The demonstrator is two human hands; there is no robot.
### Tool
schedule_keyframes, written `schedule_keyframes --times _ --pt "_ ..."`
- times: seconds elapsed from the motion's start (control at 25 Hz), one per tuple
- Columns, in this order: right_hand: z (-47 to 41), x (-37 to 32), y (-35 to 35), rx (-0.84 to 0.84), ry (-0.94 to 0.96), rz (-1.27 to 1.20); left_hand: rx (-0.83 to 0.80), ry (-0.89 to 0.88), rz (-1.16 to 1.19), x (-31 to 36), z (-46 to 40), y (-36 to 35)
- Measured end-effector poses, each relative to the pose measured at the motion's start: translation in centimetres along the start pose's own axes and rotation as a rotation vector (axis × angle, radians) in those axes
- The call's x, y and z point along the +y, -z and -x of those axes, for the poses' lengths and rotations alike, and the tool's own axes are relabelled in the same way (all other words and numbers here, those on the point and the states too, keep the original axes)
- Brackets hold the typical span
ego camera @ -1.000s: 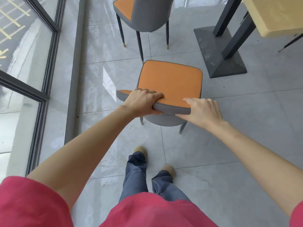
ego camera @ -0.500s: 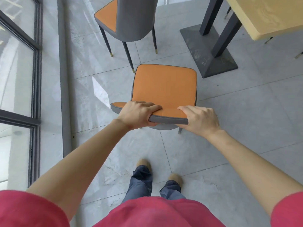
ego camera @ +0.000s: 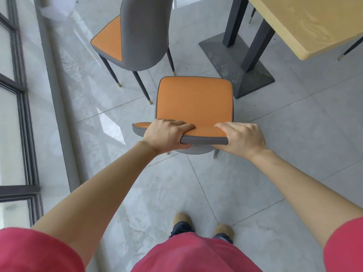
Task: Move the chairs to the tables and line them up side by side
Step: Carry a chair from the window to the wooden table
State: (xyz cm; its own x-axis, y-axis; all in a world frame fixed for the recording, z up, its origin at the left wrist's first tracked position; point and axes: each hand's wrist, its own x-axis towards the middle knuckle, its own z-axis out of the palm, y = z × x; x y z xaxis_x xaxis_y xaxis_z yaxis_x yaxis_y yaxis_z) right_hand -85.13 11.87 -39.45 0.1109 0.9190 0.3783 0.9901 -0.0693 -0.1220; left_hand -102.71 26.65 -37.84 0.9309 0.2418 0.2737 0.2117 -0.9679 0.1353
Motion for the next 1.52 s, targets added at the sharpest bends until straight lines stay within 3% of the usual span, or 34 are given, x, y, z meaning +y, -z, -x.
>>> schedule_keyframes --times 0.92,1.36,1.52 --pt "-21.4 14.6 -5.9 -0.103 -0.226 0.014 -0.08 -0.039 0.037 -17.2 -22.4 -3.5" --pt "-26.0 12.9 -8.0 -0.087 -0.291 0.013 -0.044 -0.167 0.038 -23.8 -24.4 -2.9" --pt "-26.4 12.1 -7.6 -0.166 -0.393 0.023 -0.049 -0.197 0.11 -24.3 -24.3 -2.9"
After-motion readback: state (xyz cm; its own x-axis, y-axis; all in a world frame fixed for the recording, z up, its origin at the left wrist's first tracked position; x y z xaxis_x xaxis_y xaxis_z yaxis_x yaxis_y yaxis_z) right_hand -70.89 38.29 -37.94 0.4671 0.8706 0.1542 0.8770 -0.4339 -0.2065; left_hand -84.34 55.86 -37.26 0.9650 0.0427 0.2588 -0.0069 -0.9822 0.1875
